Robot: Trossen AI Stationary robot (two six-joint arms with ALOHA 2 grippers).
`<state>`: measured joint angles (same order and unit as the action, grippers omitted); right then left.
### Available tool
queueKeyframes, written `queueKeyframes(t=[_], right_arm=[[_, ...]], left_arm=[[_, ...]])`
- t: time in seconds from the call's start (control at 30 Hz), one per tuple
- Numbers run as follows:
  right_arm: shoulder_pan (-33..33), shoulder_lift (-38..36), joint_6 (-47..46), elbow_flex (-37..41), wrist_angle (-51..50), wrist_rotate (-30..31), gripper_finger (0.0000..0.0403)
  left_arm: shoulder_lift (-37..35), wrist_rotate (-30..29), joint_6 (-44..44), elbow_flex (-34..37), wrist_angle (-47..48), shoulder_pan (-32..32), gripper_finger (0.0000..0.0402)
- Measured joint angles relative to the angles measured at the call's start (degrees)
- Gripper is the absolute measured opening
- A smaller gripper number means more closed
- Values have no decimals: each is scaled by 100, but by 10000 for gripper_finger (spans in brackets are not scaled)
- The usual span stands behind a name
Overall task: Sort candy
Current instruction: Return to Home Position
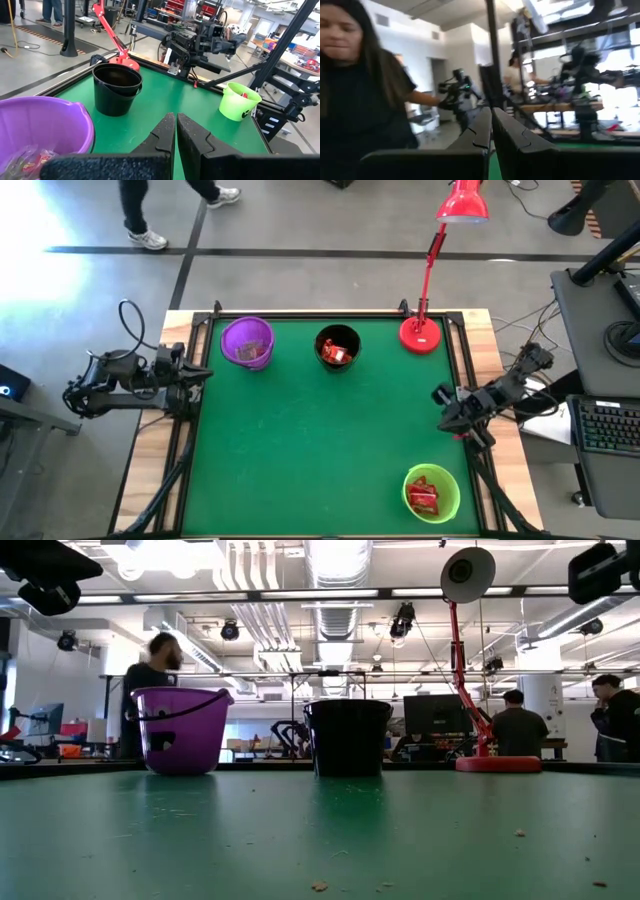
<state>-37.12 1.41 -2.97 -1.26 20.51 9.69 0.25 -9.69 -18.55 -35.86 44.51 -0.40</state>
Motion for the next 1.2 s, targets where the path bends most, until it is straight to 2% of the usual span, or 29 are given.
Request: queueKeyframes(t=[0.2, 0.43, 0.5, 0.57, 0.7, 0.8, 1.03, 1.1, 1.2], right_arm=[[0, -120, -147, 13, -373, -705, 9], [0, -138, 493, 2, -735, -2852, 9], [0, -135, 524, 2, -948, -3267, 9], [0, -135, 555, 2, -1038, -3362, 9], [0, -134, 578, 2, -1071, -3324, 9], [0, -132, 352, 8, -1168, -2991, 9], [4, -105, -270, 18, -1984, -515, 9], [2, -11, -111, 0, -1993, -396, 9], [2, -40, 104, -11, -2070, -620, 9]], left_arm=[[2, 0, 0, 0, 2, 2, 0], [0, -4, 0, 0, 2, 0, 0], [0, -4, 0, 0, 2, 2, 0], [0, -4, -1, 0, 2, 1, 0], [0, -3, -1, 0, 2, 0, 0], [0, -4, -2, 0, 2, 2, 0], [0, -4, -1, 0, 2, 0, 0], [0, -2, -1, 0, 1, 0, 0], [0, -2, -2, 0, 0, 0, 0]])
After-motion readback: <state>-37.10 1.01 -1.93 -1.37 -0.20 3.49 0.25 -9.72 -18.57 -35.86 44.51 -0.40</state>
